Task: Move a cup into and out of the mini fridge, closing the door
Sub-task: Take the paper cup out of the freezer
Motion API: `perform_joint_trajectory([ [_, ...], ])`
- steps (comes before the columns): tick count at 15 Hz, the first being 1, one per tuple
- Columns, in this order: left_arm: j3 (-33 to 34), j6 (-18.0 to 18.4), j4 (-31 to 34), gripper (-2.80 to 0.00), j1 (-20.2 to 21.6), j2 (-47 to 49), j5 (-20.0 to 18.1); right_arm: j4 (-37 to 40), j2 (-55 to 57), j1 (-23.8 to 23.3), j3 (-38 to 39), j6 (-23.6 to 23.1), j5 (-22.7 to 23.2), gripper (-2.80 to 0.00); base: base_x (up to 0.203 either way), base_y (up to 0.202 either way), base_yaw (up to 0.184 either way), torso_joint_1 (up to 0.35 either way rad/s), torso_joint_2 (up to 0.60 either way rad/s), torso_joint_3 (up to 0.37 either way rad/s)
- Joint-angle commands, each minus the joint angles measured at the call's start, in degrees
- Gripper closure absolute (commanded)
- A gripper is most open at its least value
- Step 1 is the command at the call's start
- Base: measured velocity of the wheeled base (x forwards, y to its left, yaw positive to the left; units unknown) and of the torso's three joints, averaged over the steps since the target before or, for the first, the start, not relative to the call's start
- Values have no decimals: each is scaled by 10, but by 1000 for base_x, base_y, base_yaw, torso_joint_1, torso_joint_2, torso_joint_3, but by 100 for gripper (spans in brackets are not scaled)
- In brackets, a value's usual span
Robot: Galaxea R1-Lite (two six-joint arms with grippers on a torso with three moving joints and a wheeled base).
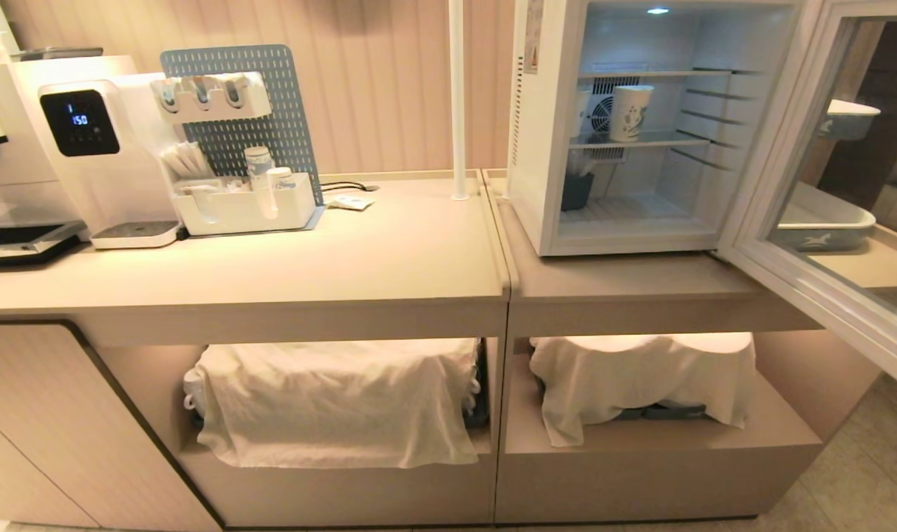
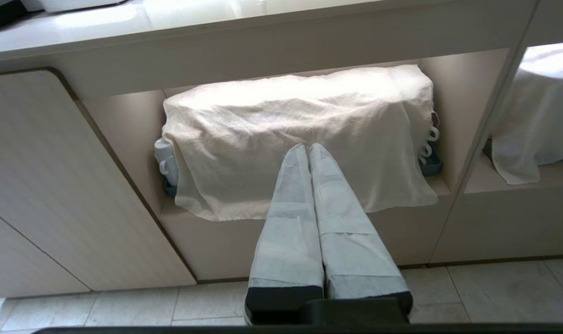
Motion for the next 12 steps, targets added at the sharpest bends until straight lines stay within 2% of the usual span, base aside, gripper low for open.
perform_joint_trajectory([
  [1,0,0,-1,0,0,1,0,0,1,0,-1,1,0,0,185,0,2,2,12,2],
  [12,0,-3,1,0,0,1,-1,0,1,0,-1,-4,0,0,195,0,0,2,2,2],
])
